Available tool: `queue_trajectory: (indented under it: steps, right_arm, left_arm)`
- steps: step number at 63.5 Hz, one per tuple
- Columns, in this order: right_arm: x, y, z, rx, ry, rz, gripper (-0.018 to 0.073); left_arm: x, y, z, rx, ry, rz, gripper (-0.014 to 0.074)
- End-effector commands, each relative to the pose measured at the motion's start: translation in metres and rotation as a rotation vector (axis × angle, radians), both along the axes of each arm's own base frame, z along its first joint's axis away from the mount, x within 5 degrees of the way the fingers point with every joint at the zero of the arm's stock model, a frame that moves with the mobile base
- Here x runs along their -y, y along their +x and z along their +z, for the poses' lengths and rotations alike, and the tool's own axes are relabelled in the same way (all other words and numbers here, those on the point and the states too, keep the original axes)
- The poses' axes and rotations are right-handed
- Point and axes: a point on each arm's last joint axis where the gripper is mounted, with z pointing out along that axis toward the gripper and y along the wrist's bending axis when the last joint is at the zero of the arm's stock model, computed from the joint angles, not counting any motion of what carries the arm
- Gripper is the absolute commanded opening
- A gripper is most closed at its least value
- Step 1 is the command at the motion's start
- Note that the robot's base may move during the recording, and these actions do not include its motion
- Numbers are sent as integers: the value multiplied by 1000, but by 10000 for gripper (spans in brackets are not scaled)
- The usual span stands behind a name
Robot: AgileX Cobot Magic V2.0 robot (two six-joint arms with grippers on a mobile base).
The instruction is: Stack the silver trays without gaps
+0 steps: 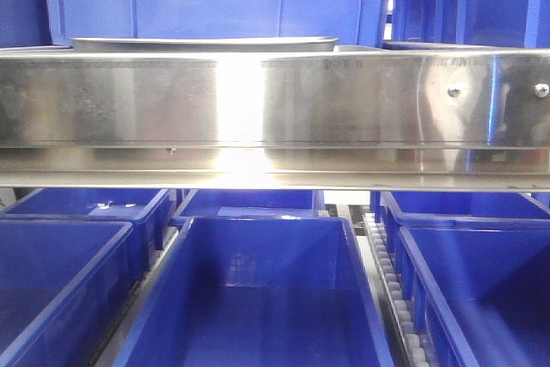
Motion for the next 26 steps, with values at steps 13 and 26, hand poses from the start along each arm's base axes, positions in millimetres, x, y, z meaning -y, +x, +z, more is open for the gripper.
queue_trajectory:
  steps: [13,26]
  right_arm:
    - [1,-2,9,110,-11,-9,48]
    - [1,-2,9,110,-11,-9,48]
  left_arm:
    - [-1,-3,11,128,-12,13,-48]
    - [-1,-3,11,128,-12,13,-48]
